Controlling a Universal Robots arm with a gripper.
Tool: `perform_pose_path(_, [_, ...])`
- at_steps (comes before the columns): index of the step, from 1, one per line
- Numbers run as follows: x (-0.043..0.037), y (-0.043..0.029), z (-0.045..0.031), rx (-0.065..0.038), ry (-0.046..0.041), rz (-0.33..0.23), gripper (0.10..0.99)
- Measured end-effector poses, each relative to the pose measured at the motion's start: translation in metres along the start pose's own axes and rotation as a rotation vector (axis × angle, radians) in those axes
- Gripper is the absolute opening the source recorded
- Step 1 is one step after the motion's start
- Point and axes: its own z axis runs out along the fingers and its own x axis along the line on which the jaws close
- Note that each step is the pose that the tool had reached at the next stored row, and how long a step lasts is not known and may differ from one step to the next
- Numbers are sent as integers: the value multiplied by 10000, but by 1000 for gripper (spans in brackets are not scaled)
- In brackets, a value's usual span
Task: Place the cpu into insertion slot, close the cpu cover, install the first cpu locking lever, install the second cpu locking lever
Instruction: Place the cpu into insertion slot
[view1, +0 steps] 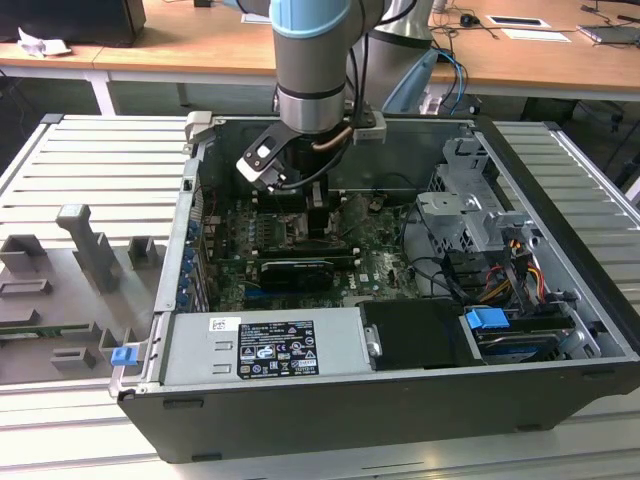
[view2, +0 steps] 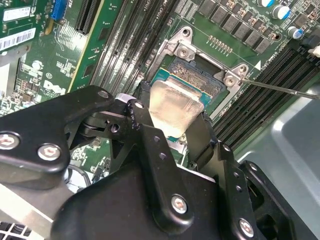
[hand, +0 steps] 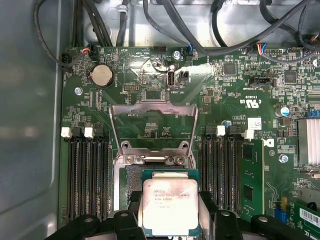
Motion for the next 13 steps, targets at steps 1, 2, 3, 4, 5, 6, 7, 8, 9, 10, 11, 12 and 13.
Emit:
perform_pose_path(1, [1,-3,6,0,0,2,529])
perform_pose_path(2, [2,-6,14,0,1,2,529])
perform_pose_path(3, [4,-10,23,0,1,1,529])
perform_pose_path(4, [6,-13,29,-1,1,1,529])
perform_pose_path(5, [11,-15,34,1,0,1,529])
perform_pose_path(6, [21,-29,45,-1,1,1,529])
perform_pose_path(7, [28,-39,54,0,0,1,529])
perform_pose_path(8, [35,-46,65,0,1,1,529])
perform_pose_path(9, [41,-49,70,0,0,1,529])
perform_pose_path(10, [48,-51,74,0,1,0,529])
perform_pose_path(11, [61,-52,83,0,0,0,529])
perform_pose_path(12, [67,-53,90,1,2,1,529])
perform_pose_path(13, [71,-53,99,2,2,1,529])
